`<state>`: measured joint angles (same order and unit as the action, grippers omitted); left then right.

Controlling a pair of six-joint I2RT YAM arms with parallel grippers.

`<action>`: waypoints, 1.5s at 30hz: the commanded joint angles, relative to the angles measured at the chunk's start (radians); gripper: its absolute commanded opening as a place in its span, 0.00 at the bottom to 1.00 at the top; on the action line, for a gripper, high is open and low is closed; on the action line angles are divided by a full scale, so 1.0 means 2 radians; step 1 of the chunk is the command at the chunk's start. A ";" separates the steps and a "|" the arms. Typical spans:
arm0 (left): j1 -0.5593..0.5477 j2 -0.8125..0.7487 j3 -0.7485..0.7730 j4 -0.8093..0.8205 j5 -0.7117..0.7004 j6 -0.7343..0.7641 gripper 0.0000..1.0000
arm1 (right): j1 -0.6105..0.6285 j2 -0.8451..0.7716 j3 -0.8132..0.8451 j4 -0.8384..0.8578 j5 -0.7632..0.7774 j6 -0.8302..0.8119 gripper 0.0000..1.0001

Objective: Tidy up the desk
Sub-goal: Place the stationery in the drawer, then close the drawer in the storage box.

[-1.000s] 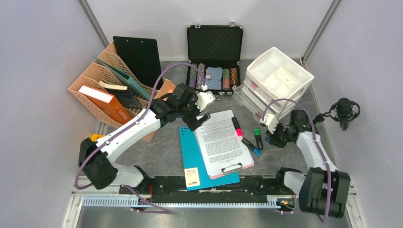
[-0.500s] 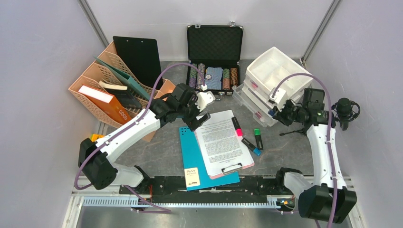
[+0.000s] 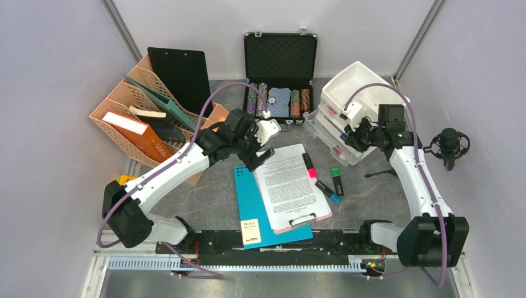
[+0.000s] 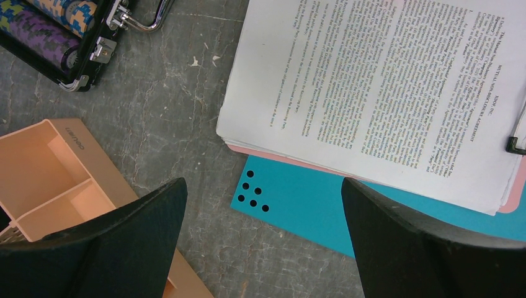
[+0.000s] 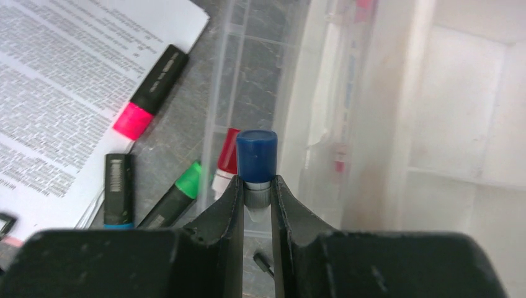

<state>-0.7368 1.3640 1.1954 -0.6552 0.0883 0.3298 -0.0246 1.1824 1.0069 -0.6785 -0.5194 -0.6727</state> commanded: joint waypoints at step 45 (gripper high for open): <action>0.001 -0.039 -0.007 0.015 -0.004 -0.006 1.00 | 0.140 0.088 -0.016 0.154 0.147 0.119 0.41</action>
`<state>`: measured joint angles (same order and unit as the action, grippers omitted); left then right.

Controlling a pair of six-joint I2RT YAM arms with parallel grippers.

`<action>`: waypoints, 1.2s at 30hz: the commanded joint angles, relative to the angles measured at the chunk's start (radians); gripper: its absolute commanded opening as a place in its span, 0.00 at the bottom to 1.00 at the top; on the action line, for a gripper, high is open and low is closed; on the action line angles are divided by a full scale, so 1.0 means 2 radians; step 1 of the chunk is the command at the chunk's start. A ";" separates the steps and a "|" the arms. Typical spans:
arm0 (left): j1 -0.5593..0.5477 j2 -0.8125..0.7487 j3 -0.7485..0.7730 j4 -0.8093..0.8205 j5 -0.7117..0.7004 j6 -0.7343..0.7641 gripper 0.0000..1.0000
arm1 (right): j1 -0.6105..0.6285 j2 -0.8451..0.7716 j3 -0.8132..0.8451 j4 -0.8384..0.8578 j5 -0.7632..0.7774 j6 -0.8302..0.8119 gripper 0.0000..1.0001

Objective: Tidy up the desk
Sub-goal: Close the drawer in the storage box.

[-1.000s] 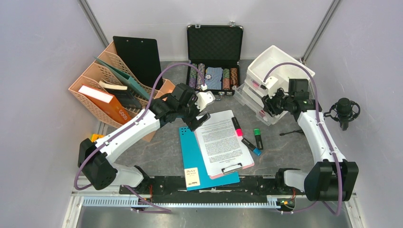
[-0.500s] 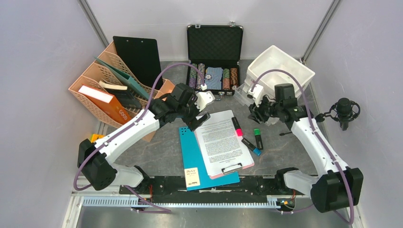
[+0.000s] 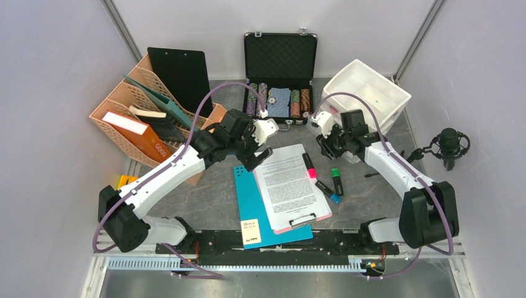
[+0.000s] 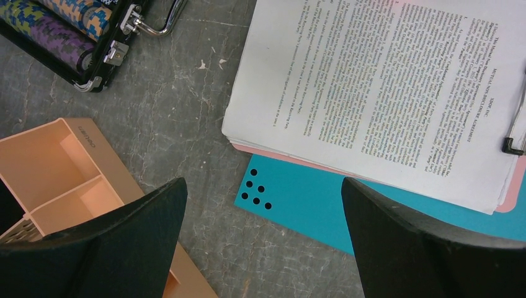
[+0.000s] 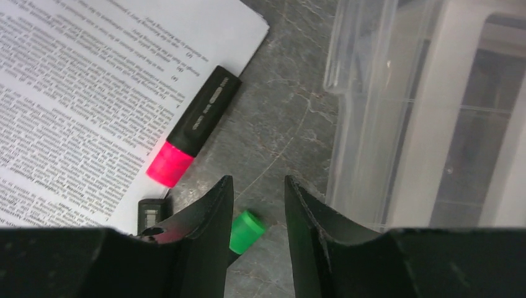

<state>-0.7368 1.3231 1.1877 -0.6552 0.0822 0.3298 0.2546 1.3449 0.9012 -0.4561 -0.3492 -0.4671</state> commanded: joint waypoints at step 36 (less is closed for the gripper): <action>0.001 0.042 0.006 0.086 0.031 -0.079 1.00 | -0.001 -0.042 0.061 0.006 0.094 -0.036 0.50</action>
<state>-0.7368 1.3502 1.1824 -0.6022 0.0898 0.2955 0.2535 1.3880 1.0035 -0.4061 -0.0914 -0.5400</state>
